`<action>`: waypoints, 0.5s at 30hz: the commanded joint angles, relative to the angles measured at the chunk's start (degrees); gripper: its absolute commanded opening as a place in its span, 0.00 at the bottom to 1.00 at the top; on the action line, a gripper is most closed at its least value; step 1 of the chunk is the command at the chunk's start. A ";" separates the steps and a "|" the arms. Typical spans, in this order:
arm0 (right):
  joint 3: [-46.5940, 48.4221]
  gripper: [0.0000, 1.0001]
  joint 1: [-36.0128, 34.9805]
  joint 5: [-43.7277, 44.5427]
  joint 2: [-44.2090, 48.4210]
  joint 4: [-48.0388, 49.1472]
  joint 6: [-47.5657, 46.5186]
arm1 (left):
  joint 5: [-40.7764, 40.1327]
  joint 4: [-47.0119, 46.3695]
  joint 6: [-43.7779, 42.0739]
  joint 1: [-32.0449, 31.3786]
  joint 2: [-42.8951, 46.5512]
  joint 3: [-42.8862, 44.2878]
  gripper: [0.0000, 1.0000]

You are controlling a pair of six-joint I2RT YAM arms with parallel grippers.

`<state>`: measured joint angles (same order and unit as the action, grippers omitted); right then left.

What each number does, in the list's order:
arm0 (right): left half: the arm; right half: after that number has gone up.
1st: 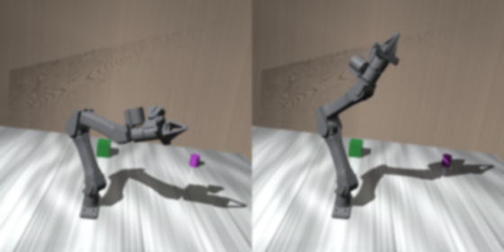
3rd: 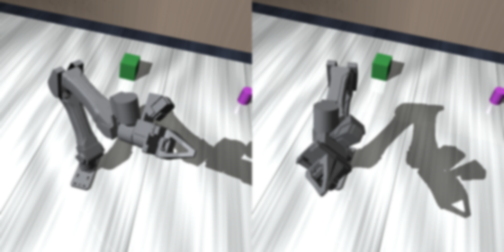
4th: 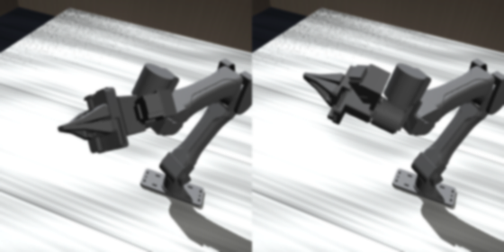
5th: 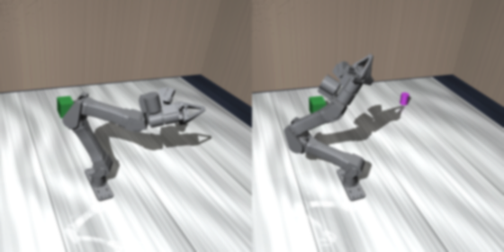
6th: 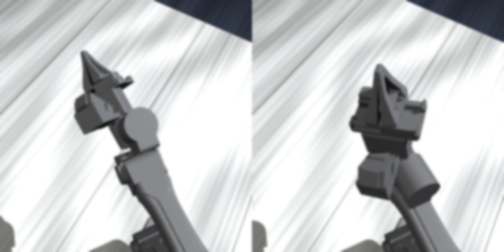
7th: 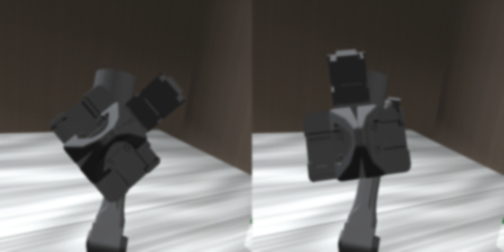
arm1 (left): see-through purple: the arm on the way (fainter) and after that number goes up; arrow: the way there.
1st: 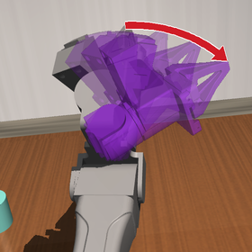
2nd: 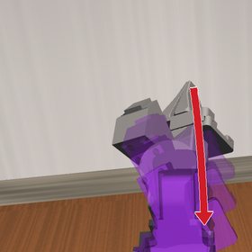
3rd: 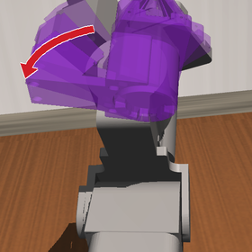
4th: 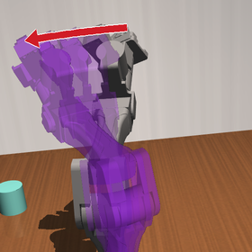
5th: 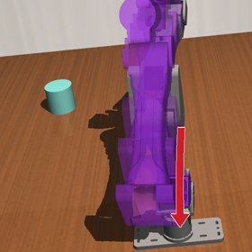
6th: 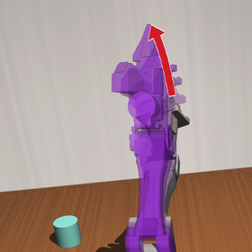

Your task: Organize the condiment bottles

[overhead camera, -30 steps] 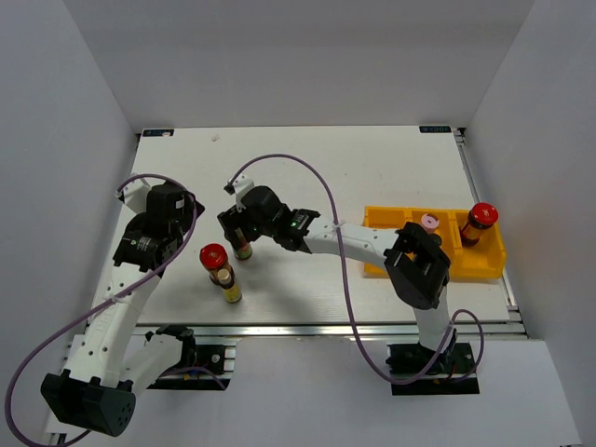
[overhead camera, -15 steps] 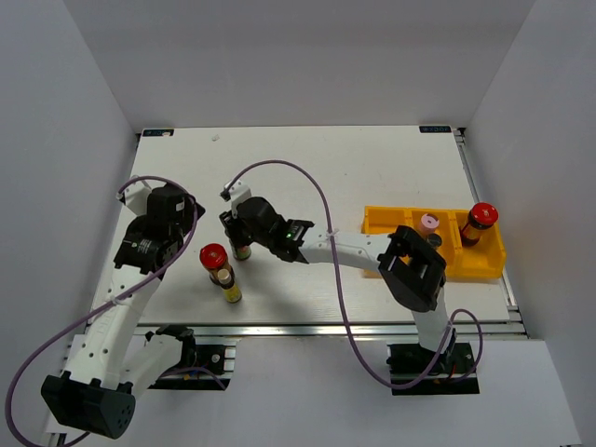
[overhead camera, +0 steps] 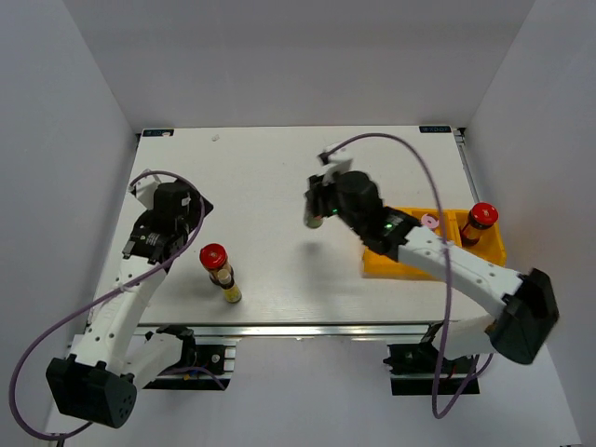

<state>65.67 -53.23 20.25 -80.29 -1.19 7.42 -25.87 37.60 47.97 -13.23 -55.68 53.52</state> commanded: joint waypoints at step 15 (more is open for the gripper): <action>-11.97 0.17 29.41 -3.20 17.54 -4.00 3.66 | 7.76 -9.48 -2.61 0.23 -8.30 -0.43 0.98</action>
<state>53.10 -24.62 19.31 -63.02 -12.69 10.02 -18.96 29.89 46.06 -13.23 -64.38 52.84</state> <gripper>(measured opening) 0.506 0.983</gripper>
